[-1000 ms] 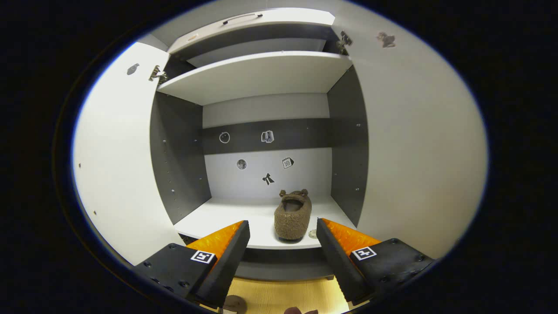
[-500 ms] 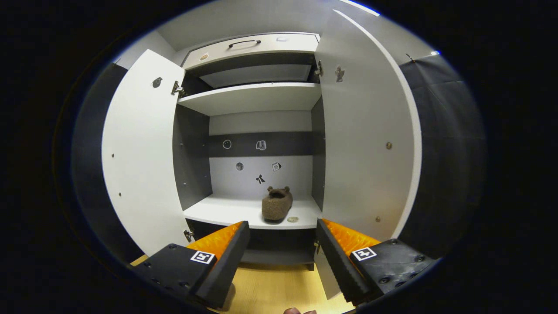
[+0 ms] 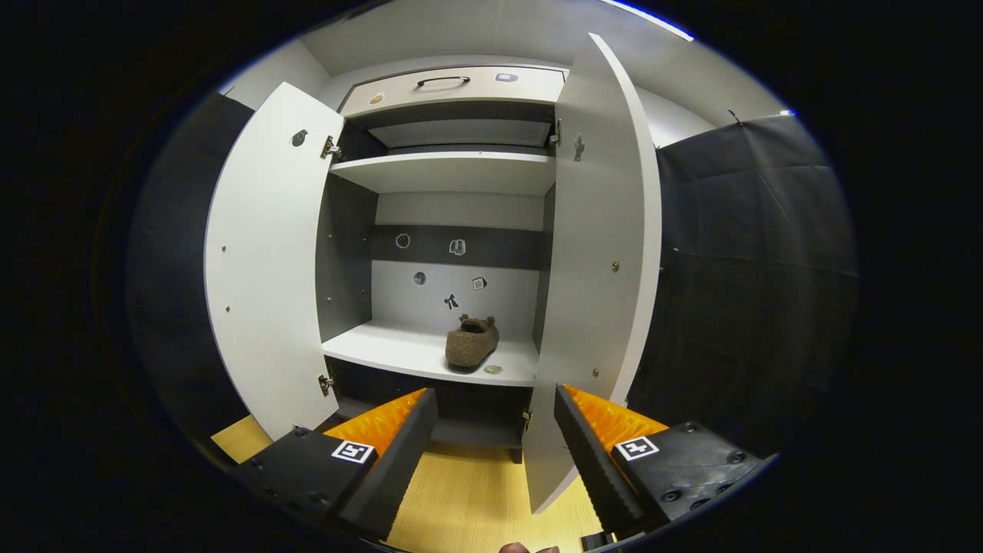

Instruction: Grab one shoe with the right hand and put it into the shoe cabinet, grab the other shoe with the left hand and put it into the shoe cabinet; then close the right door with the right hand and the left door with the left hand.

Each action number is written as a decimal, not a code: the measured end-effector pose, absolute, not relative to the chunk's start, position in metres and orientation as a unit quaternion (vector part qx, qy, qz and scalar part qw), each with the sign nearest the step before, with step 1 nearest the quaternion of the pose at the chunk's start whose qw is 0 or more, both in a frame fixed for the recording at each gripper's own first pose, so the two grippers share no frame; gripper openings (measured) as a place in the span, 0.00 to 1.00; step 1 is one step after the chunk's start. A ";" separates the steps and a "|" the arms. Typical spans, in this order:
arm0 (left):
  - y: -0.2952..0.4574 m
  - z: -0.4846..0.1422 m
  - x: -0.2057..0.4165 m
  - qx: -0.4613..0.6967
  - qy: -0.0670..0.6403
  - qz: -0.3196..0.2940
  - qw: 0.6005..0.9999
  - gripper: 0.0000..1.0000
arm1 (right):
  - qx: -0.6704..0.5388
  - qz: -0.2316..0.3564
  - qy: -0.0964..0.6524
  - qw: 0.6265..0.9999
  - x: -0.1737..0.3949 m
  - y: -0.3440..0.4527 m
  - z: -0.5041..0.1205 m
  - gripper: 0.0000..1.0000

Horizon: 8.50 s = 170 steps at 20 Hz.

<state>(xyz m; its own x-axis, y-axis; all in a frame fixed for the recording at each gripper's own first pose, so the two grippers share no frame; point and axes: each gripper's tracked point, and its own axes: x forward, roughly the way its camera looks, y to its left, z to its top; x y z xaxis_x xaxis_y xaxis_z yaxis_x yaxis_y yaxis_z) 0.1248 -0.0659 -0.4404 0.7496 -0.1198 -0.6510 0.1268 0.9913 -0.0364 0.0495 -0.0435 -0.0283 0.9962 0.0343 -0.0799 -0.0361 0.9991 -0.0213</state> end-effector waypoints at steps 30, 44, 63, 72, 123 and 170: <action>-0.092 -0.014 0.348 -0.037 0.245 0.001 0.969 0.06 | 0.041 -0.008 0.040 0.998 0.024 -0.128 -0.029 0.98; -0.065 -0.093 0.478 -0.002 0.317 0.096 0.943 0.06 | 0.027 -0.094 0.036 0.995 -0.003 -0.203 -0.025 0.98; -0.079 -0.034 0.410 0.025 0.251 0.043 0.967 0.92 | 0.024 -0.140 0.020 0.990 -0.001 -0.246 -0.010 0.98; -0.098 0.069 0.279 0.001 0.083 -0.014 0.996 0.95 | 0.076 -0.183 0.044 0.979 0.033 -0.289 -0.019 0.98; 0.149 0.022 0.029 0.015 0.043 0.079 0.996 0.95 | 0.045 0.053 0.051 0.996 0.075 0.037 -0.008 0.98; -0.018 -0.006 0.090 -0.031 0.070 -0.041 0.996 0.93 | 0.060 -0.002 0.044 0.997 0.058 -0.052 -0.011 1.00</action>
